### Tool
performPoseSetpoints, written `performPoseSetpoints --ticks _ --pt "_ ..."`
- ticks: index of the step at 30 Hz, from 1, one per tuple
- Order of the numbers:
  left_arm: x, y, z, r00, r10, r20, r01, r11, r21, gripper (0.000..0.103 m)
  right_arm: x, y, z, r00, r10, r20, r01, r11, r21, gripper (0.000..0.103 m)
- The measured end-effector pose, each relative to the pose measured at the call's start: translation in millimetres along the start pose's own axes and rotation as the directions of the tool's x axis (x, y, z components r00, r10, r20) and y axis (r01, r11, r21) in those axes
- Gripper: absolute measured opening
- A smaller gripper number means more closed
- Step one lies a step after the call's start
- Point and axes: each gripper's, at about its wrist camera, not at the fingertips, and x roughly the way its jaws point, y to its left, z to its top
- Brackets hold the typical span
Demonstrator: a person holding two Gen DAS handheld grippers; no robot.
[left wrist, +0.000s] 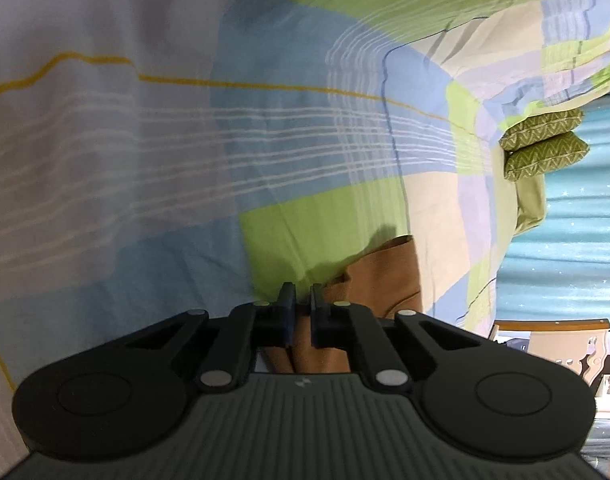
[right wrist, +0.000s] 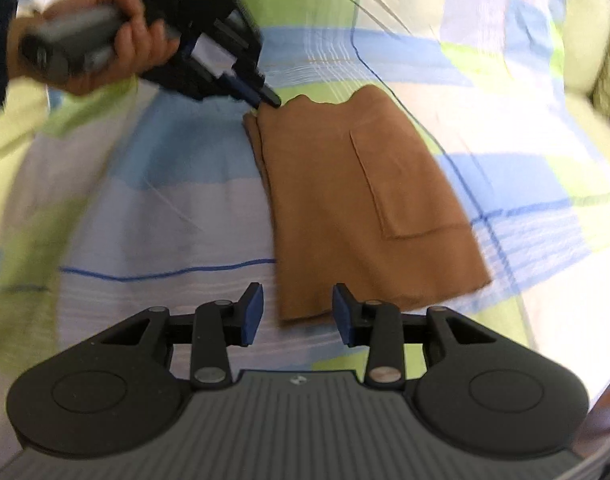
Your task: Fold clothes
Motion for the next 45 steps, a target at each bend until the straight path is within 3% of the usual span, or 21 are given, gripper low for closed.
performPoseSetpoints --ticks 5,10,12,14,16,23,30,38,40,42,43,45 --pt "-5.7 -5.5 -1.6 1.000 0.005 0.004 -0.005 0.999 0.032 0.005 6.4 17.4 -2.4 0.999 -0.033 0.008 0.033 0.984 -0.175 0.017" --pt "-9.3 -5.8 -2.7 1.000 0.009 0.004 -0.009 0.999 0.047 0.005 12.3 32.8 -3.6 0.999 -0.052 0.006 0.051 0.952 -0.302 0.017" --pt "-10.7 -5.2 -2.9 1.000 0.009 0.002 -0.009 0.999 0.048 0.005 14.4 33.1 -2.6 0.999 -0.046 0.005 0.045 0.953 -0.300 0.015" --pt "-11.1 -5.0 -2.7 1.000 0.009 0.001 -0.009 0.999 0.048 0.005 14.5 29.8 -0.2 0.999 -0.037 0.006 0.037 0.962 -0.271 0.004" --pt "-11.8 -6.8 -1.8 1.000 0.003 0.002 -0.004 0.999 0.054 0.005 10.1 24.4 2.3 1.000 -0.022 0.017 0.025 0.972 -0.232 0.001" --pt "-17.1 -17.1 -3.2 1.000 0.001 0.013 -0.002 0.996 0.094 0.005 -7.9 6.9 8.5 0.999 -0.011 0.052 0.019 0.989 -0.150 0.000" --pt "-22.8 -16.5 -19.2 0.997 0.073 0.024 -0.076 0.981 0.177 0.005 -15.5 5.3 7.9 0.999 0.024 0.039 -0.017 0.985 -0.169 0.000" --pt "-17.4 -13.4 -19.8 0.979 0.183 0.095 -0.200 0.952 0.232 0.005 8.1 15.0 1.7 0.996 0.088 -0.003 -0.087 0.981 -0.174 0.001" --pt "-24.4 -20.7 -22.9 0.962 0.233 0.140 -0.264 0.926 0.269 0.005 14.4 17.0 4.5 0.988 0.149 -0.045 -0.154 0.976 -0.157 0.001" --pt "-35.2 -33.7 -30.1 0.938 0.281 0.203 -0.336 0.885 0.324 0.005 14.5 18.7 7.3 0.979 0.181 -0.090 -0.193 0.968 -0.157 0.010" --pt "-41.2 -42.4 -36.9 0.934 0.276 0.225 -0.343 0.869 0.357 0.005 10.0 17.0 9.5 0.975 0.203 -0.092 -0.215 0.965 -0.152 0.010" --pt "-47.3 -59.8 -52.6 0.952 0.218 0.215 -0.293 0.853 0.432 0.005 -0.8 7.7 15.0 0.974 0.215 -0.066 -0.222 0.966 -0.134 0.011"
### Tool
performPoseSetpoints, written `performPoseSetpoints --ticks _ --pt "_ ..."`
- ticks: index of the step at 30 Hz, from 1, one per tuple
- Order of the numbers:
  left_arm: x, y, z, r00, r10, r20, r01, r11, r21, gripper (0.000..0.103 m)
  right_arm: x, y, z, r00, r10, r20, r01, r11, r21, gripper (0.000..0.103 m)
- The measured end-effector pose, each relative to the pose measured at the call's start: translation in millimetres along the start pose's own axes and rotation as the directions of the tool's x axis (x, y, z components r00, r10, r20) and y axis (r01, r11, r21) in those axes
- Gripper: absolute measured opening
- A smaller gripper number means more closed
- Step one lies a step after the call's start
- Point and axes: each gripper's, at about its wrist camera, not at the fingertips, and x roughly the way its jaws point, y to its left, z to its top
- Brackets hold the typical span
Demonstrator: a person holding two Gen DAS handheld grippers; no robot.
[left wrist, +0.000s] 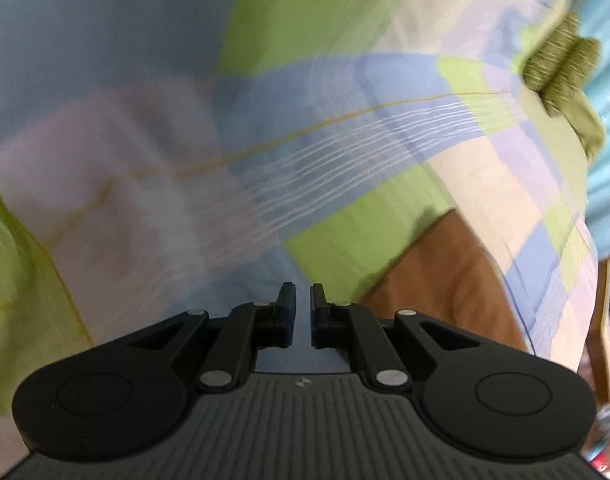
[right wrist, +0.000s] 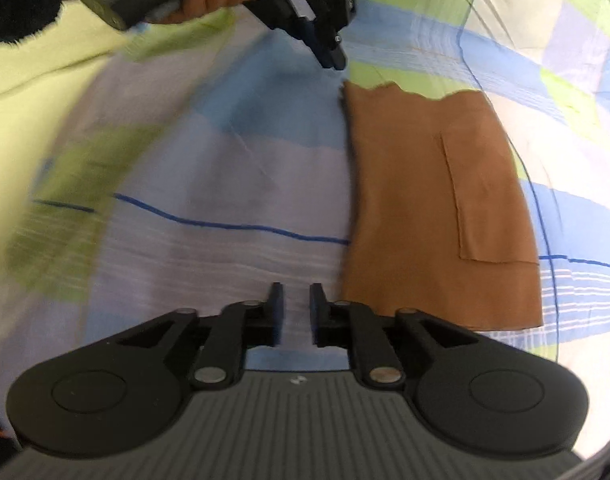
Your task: Fold clothes
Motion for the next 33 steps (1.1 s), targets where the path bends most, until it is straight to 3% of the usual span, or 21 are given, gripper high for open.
performPoseSetpoints --ticks 1,3,6,8,10,12,15,21,23,26,29,33 --pt "-2.5 -9.9 -3.2 1.000 -0.024 0.001 0.024 0.999 0.037 0.005 -6.2 -4.1 1.8 1.000 -0.002 0.014 0.002 1.000 0.008 0.012" --pt "-0.5 -32.8 -12.3 0.998 -0.061 -0.003 0.060 0.989 0.135 0.006 -14.8 -16.1 5.7 0.999 -0.020 0.032 0.019 0.999 0.026 0.022" --pt "20.2 -47.4 -24.2 0.999 -0.049 -0.024 0.053 0.973 0.224 0.007 -3.2 -45.8 10.4 0.996 -0.084 0.029 0.083 0.996 0.039 0.027" --pt "34.7 -46.4 -29.9 0.999 -0.014 -0.033 0.022 0.968 0.250 0.009 8.5 -67.7 11.4 0.996 -0.083 0.030 0.082 0.995 0.050 0.029" --pt "42.7 -31.6 -32.3 0.996 0.085 -0.003 -0.081 0.964 0.253 0.010 17.9 -85.6 10.6 0.998 -0.061 0.026 0.059 0.996 0.064 0.033" --pt "39.9 -17.4 -28.2 0.991 0.133 0.014 -0.133 0.970 0.201 0.007 24.8 -100.2 7.8 1.000 -0.017 0.016 0.015 0.996 0.085 0.034" --pt "24.3 -13.5 -20.6 0.971 0.230 0.059 -0.236 0.962 0.137 0.006 21.1 -105.2 10.3 1.000 0.016 0.013 -0.017 0.999 0.050 0.036" --pt "20.9 -58.0 -37.2 0.980 0.189 0.063 -0.194 0.978 0.082 0.007 8.6 -136.8 29.4 0.980 0.151 0.128 -0.146 0.988 -0.041 0.034" --pt "26.8 -72.4 -49.7 0.979 0.195 0.060 -0.199 0.978 0.063 0.007 21.3 -161.9 34.8 0.969 0.211 0.128 -0.199 0.975 -0.100 0.034" --pt "31.9 -87.1 -77.7 0.958 0.276 0.072 -0.278 0.960 0.017 0.007 33.1 -188.4 33.9 0.957 0.274 0.098 -0.250 0.947 -0.201 0.021" --pt "11.8 -107.8 -97.6 0.943 0.301 0.145 -0.299 0.954 -0.038 0.008 18.9 -202.4 32.2 0.933 0.344 0.104 -0.287 0.888 -0.360 0.023" --pt "34.4 -124.5 -108.0 0.913 0.394 0.105 -0.395 0.919 -0.018 0.009 8.0 -201.4 28.9 0.892 0.443 0.096 -0.347 0.804 -0.482 0.022"
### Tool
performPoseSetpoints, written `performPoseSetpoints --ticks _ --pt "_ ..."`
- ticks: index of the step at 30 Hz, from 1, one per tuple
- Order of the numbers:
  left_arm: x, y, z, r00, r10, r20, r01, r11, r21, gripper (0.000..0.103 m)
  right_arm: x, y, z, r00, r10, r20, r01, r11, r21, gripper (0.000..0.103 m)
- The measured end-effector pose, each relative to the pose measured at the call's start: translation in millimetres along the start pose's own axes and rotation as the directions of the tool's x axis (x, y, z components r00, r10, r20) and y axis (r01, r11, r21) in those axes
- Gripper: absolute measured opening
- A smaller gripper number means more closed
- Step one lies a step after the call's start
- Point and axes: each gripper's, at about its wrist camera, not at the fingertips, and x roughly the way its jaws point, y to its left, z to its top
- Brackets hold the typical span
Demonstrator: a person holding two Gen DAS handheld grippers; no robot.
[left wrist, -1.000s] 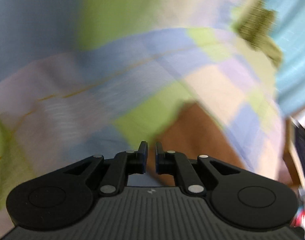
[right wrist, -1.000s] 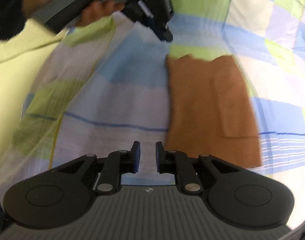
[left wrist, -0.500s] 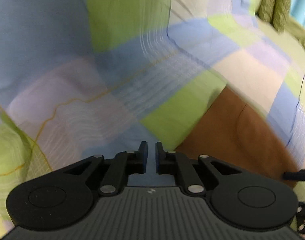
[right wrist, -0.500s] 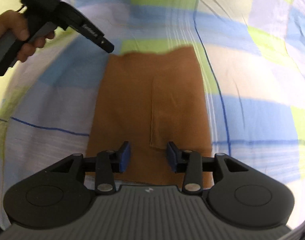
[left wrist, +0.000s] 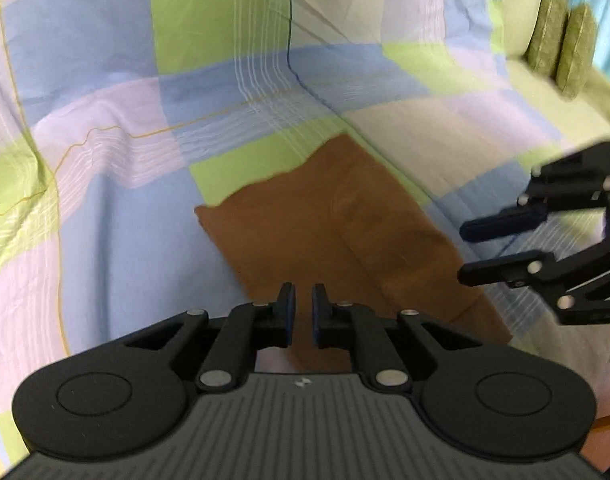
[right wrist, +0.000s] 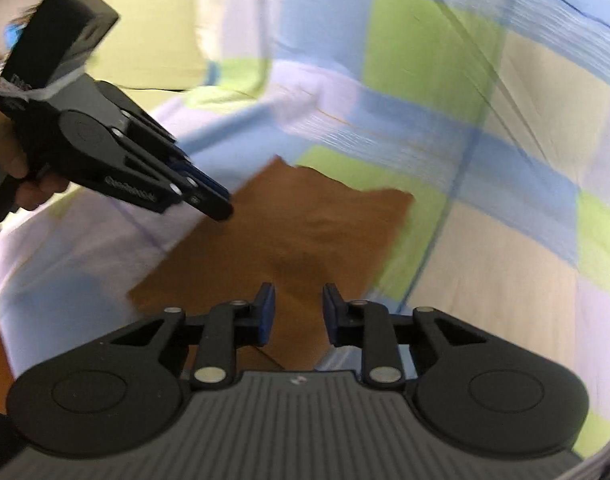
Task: Fold clothes
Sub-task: 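Close the left gripper on the cloth edge while the right gripper grasps beside it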
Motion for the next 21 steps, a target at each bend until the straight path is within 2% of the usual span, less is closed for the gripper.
performPoseSetpoints --ticks 3,5,7,11,16,18,21 --pt "13.7 -1.5 -12.5 0.999 0.033 0.009 -0.033 0.999 -0.028 0.019 22.1 4.0 -7.0 0.999 0.030 -0.034 -0.032 0.997 -0.069 0.021" --pt "9.3 1.8 -15.1 0.998 0.049 0.035 -0.047 0.998 -0.050 0.019 33.3 2.2 -16.5 0.997 0.039 -0.059 -0.045 0.994 -0.100 0.021" --pt "-5.4 3.3 -16.6 0.994 0.084 0.066 -0.081 0.996 -0.048 0.017 25.7 1.1 -14.6 0.998 0.044 -0.045 -0.050 0.990 -0.132 0.023" --pt "-29.1 6.9 -33.9 0.994 0.084 0.063 -0.080 0.995 -0.058 0.017 0.0 8.7 -14.2 0.999 0.038 -0.024 -0.043 0.966 -0.254 0.031" --pt "-39.1 -6.5 -63.1 0.996 0.087 0.017 -0.087 0.996 -0.013 0.017 -2.8 59.9 -29.7 0.998 0.047 -0.037 -0.059 0.850 -0.523 0.036" --pt "-41.4 -12.5 -67.5 0.997 0.078 0.007 -0.078 0.997 0.014 0.017 -0.7 80.1 -33.0 0.998 0.049 -0.032 -0.058 0.818 -0.572 0.036" --pt "-41.7 -21.4 -75.3 0.998 0.057 -0.003 -0.057 0.996 0.067 0.017 20.8 113.0 -38.5 1.000 0.027 0.007 -0.016 0.755 -0.655 0.037"
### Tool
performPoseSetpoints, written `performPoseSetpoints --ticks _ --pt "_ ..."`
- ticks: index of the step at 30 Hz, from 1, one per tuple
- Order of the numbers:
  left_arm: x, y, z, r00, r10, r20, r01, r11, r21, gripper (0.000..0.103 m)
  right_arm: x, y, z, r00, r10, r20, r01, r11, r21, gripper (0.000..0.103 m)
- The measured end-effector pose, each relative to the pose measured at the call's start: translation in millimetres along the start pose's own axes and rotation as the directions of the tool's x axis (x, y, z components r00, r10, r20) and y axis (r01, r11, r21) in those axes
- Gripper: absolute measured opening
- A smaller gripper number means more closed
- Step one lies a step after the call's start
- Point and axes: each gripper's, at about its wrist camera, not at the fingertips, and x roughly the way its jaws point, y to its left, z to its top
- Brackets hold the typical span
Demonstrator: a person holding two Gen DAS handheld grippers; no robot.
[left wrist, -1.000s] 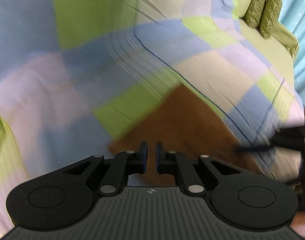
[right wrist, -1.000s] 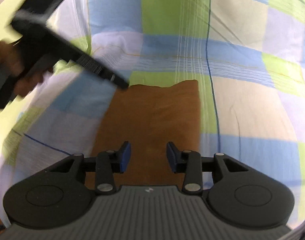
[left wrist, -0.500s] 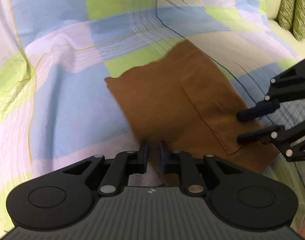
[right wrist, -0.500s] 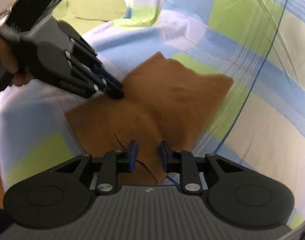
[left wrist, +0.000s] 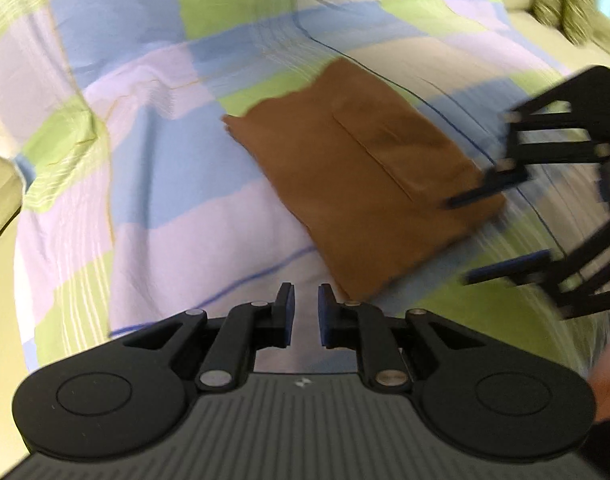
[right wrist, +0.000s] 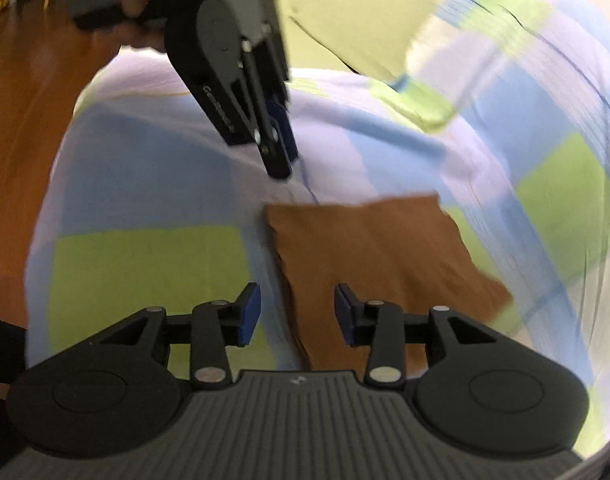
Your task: Fold clothes
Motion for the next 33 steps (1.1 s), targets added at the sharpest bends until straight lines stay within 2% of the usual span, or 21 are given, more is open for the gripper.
performPoseSetpoints --ticks 2,5,7,9,11,12,13,14,15,17,19,20,21,24,25,26,27,29,31,32,33 --pt "1.1 -0.9 -2.4 1.000 -0.014 0.002 0.014 1.000 0.015 0.017 18.0 12.7 5.0 0.998 -0.057 -0.009 0.057 0.996 -0.070 0.037" --pt "1.8 -2.2 -5.4 1.000 -0.023 0.004 0.023 0.998 0.055 0.020 38.8 14.8 4.7 0.997 -0.074 -0.004 0.073 0.993 -0.092 0.035" --pt "2.4 -5.0 -6.9 1.000 -0.020 0.008 0.019 0.994 0.109 0.026 41.8 7.0 6.1 0.999 -0.051 -0.001 0.051 0.997 -0.054 0.027" --pt "2.2 -9.0 -7.2 1.000 -0.011 0.015 0.009 0.986 0.167 0.028 42.1 -1.9 8.0 0.999 -0.043 -0.004 0.043 0.999 -0.023 0.011" --pt "-3.0 -16.4 -10.0 1.000 0.004 0.029 -0.011 0.970 0.245 0.032 37.6 -4.1 4.5 1.000 -0.029 -0.006 0.030 1.000 0.009 0.007" --pt "-5.9 -22.9 -12.2 0.999 0.018 0.041 -0.030 0.952 0.305 0.039 35.1 -7.2 4.6 1.000 -0.019 -0.007 0.020 0.999 0.028 0.006" --pt "-5.6 -29.5 -13.6 0.998 0.029 0.056 -0.048 0.927 0.372 0.042 33.4 -10.9 6.0 1.000 -0.013 -0.006 0.014 0.999 0.041 0.005" --pt "-4.8 -33.1 -14.3 0.997 0.035 0.065 -0.059 0.911 0.408 0.042 31.8 -13.8 7.1 1.000 -0.011 -0.004 0.011 0.999 0.050 0.005" --pt "-2.4 -39.3 -15.6 0.995 0.046 0.083 -0.080 0.877 0.473 0.042 30.3 -17.5 8.4 1.000 -0.008 -0.002 0.008 0.998 0.064 0.005" --pt "1.7 -44.1 -16.0 0.994 0.046 0.100 -0.093 0.842 0.532 0.042 27.4 -24.3 10.8 1.000 -0.003 0.004 0.003 0.996 0.091 0.005" --pt "7.5 -50.8 -17.8 0.990 0.049 0.135 -0.122 0.779 0.615 0.042 24.7 -27.7 12.1 1.000 -0.004 0.005 0.003 0.995 0.101 0.005" --pt "9.5 -52.4 -18.4 0.988 0.051 0.145 -0.132 0.760 0.636 0.042 23.2 -28.3 12.1 1.000 -0.004 0.005 0.004 0.995 0.104 0.005" --pt "13.4 -55.0 -19.8 0.986 0.053 0.159 -0.148 0.724 0.673 0.042 21.7 -28.9 11.9 1.000 0.001 0.006 -0.002 0.994 0.110 0.005" --pt "21.2 -58.7 -22.0 0.980 0.048 0.191 -0.176 0.651 0.738 0.042 21.4 -30.4 11.1 1.000 0.009 0.013 -0.011 0.993 0.114 0.005" --pt "24.0 -59.5 -22.7 0.978 0.042 0.204 -0.185 0.627 0.757 0.039 20.6 -30.4 10.7 1.000 0.011 0.020 -0.014 0.993 0.114 0.005" --pt "26.3 -59.2 -22.2 0.979 0.033 0.203 -0.179 0.620 0.764 0.032 19.7 -30.5 10.5 1.000 0.015 0.026 -0.018 0.993 0.116 0.005" --pt "28.5 -58.5 -21.4 0.980 0.023 0.198 -0.169 0.618 0.768 0.008 18.9 -30.5 10.1 0.999 0.022 0.027 -0.025 0.993 0.120 0.005" --pt "31.1 -55.8 -18.0 0.984 0.002 0.177 -0.139 0.634 0.761 0.005 17.8 -30.2 8.9 0.999 0.039 0.022 -0.041 0.991 0.128 0.011" --pt "31.3 -49.0 -12.5 0.987 -0.023 0.156 -0.098 0.682 0.725 0.005 7.3 -29.4 2.4 0.999 0.044 0.017 -0.046 0.989 0.142 0.022" --pt "31.3 -46.7 -10.9 0.988 -0.030 0.150 -0.087 0.697 0.712 0.005 0.4 -28.9 -2.7 0.999 0.038 0.011 -0.039 0.988 0.147 0.029" --pt "31.4 -44.0 -9.2 0.989 -0.039 0.144 -0.072 0.718 0.692 0.005 -6.8 -28.5 -8.8 1.000 0.027 0.003 -0.027 0.988 0.152 0.029"
